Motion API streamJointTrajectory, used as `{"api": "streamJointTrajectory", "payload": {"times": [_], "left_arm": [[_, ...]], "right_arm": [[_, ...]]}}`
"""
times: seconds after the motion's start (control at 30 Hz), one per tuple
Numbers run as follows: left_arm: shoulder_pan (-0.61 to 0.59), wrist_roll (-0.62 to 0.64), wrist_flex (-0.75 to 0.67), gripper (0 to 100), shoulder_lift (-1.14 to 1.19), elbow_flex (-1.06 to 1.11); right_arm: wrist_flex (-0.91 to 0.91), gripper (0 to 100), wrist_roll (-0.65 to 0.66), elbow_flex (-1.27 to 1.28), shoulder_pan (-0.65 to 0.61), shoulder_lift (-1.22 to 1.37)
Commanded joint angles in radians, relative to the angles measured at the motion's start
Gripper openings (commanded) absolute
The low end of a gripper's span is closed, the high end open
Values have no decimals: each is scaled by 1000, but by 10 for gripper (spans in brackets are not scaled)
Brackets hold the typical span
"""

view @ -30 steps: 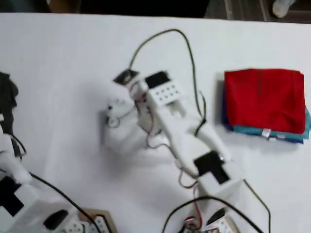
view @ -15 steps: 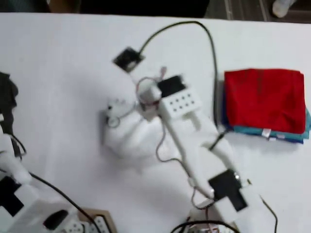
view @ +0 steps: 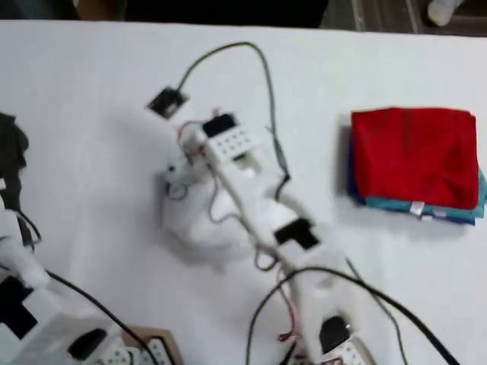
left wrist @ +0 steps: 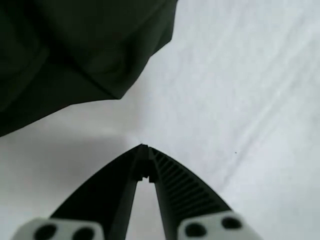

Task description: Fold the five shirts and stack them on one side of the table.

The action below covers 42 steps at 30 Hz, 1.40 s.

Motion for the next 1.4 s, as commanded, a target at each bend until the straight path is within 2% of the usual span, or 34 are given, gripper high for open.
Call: {"api": "streamJointTrajectory", "payload": {"times": [0.0, 0.23, 0.37, 0.43, 0.6, 0.73, 0.97, 1.23, 1.37], "left_arm": [[2, -3, -11, 26, -46, -1], [2, -3, -9, 26, -46, -1], [18, -3, -3, 26, -46, -8], [57, -5, -3, 26, -51, -8], [241, -5, -2, 25, -48, -39], [384, -2, 25, 25, -46, -147], [611, 55, 81, 25, -43, -335], [850, 129, 60, 25, -43, -375], [933, 166, 14, 25, -23, -378]], "right_arm": [[8, 20, -5, -198, -13, 97], [143, 20, 2, -620, 2, 340], [369, 20, 2, -878, 2, 371], [499, 20, 2, -1011, 4, 371], [510, 20, -2, -1023, 82, 311], [510, 20, -5, -769, 162, 157], [464, 21, -5, -95, 223, -262], [102, 21, -6, 730, 206, -811], [-42, 20, -6, 999, 209, -983]]}}
